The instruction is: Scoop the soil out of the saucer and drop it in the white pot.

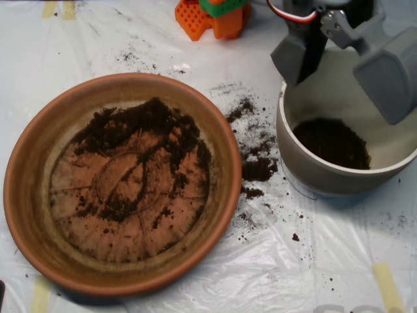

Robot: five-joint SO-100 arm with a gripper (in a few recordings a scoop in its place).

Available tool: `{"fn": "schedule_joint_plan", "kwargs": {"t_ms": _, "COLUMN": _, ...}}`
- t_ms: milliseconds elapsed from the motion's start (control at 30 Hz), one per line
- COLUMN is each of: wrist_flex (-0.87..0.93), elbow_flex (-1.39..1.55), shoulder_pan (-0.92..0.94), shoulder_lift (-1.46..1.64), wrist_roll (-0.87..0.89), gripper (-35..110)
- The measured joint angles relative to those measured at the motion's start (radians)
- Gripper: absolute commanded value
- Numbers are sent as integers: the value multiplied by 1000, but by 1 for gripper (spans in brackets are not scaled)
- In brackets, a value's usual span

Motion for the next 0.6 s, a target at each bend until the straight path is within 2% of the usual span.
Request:
{"fn": "schedule_joint_plan", "kwargs": {"t_ms": 133, "wrist_flex": 49, "elbow_flex": -112, "shoulder_pan": 86, "shoulder_lift": 0, "wrist_roll": 75, "gripper": 44}}
{"fn": "schedule_joint_plan", "kwargs": {"t_ms": 333, "wrist_flex": 71, "elbow_flex": -183, "shoulder_pan": 328, "shoulder_lift": 5, "wrist_roll": 160, "gripper": 42}}
{"fn": "schedule_joint_plan", "kwargs": {"t_ms": 600, "wrist_flex": -38, "elbow_flex": 74, "shoulder_pan": 540, "shoulder_lift": 158, "wrist_roll": 181, "gripper": 38}}
